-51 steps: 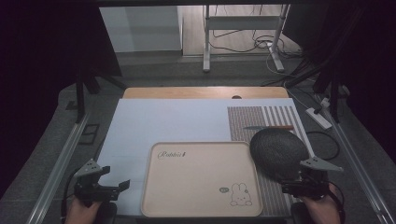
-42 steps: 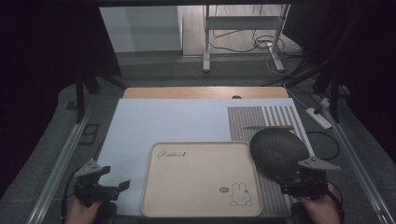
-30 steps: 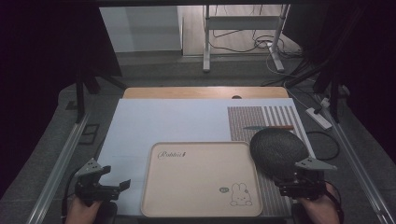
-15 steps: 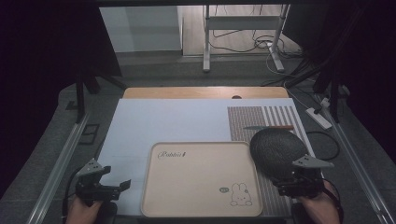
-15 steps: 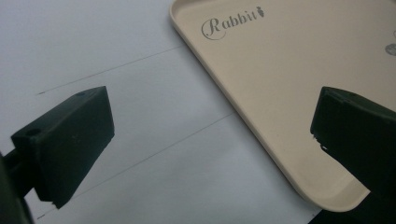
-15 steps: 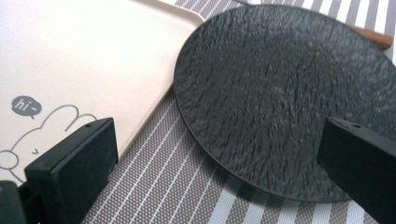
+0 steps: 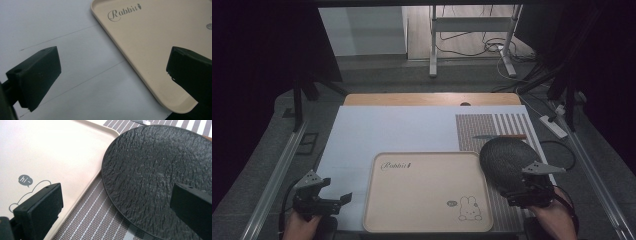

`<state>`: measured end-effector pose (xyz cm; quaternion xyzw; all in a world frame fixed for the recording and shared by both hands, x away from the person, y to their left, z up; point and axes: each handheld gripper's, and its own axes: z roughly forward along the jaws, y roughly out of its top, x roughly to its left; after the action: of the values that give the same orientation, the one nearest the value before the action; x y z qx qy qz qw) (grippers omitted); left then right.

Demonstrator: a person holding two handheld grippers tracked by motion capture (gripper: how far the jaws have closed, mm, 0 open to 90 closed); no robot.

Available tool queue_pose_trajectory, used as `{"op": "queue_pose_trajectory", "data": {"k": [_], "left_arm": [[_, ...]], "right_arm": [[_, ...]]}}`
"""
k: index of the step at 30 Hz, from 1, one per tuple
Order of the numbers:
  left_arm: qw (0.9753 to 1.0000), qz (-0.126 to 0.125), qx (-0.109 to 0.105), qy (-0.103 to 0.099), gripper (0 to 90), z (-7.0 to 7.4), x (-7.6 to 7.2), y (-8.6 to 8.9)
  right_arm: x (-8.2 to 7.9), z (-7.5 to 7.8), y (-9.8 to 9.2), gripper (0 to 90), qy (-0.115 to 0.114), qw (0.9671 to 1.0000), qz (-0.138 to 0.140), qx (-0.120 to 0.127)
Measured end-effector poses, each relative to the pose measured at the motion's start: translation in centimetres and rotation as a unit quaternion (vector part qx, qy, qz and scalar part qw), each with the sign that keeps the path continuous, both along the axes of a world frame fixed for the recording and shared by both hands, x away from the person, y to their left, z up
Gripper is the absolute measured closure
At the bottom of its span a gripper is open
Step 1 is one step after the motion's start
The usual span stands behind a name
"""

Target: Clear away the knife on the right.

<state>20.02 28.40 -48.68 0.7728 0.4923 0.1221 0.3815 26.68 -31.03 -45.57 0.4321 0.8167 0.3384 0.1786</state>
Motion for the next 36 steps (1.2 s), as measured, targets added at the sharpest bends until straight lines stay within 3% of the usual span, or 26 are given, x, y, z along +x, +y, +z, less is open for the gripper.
{"op": "queue_pose_trajectory", "data": {"k": [14, 36], "left_arm": [[1.0000, 0.002, 0.003, 0.003, 0.0, 0.0, 0.1, -0.1], [1.0000, 0.002, 0.004, 0.004, 0.0, 0.0, 0.1, -0.1]], "right_arm": [[1.7, 0.4, 0.3, 0.0, -0.006, 0.9998, 0.016, 0.012], [4.7, 0.4, 0.5, 0.0, -0.005, 0.9999, -0.007, 0.011]]}}
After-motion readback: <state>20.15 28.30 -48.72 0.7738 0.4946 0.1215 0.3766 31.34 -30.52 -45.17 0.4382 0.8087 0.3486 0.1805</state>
